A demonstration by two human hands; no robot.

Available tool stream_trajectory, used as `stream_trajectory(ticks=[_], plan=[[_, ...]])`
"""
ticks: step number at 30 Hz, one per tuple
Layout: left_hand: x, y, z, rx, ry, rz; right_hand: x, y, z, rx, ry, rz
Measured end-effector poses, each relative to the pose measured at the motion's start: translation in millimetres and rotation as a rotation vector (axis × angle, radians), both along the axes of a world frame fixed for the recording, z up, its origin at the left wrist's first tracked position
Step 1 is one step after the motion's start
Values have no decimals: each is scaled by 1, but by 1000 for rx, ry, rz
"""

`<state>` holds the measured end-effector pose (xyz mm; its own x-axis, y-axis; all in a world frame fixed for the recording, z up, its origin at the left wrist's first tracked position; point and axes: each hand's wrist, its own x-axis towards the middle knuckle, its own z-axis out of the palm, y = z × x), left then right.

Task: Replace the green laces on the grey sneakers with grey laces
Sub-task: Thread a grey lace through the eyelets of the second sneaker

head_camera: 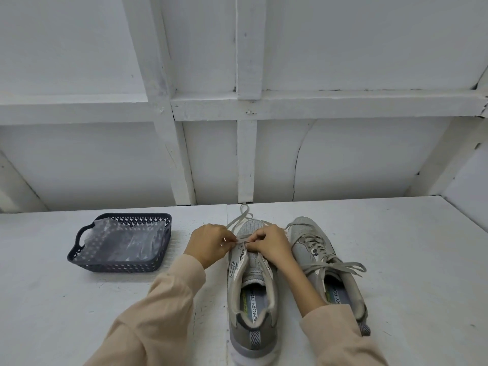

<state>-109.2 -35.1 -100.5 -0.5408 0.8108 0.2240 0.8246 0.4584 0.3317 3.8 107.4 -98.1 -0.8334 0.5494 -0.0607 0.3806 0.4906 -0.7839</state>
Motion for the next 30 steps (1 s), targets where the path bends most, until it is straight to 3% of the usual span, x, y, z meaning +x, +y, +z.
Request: stream_trajectory(ticks=[16,24,30], plan=[[-3,6,4,0,72,-124,0,3,-10,-118,42,-33],[-7,6,12,-4,-26,-152,2,3,-7,-199,86,-46],[-11,8,11,-16,-200,-97,2,2,-8,-215,88,-50]])
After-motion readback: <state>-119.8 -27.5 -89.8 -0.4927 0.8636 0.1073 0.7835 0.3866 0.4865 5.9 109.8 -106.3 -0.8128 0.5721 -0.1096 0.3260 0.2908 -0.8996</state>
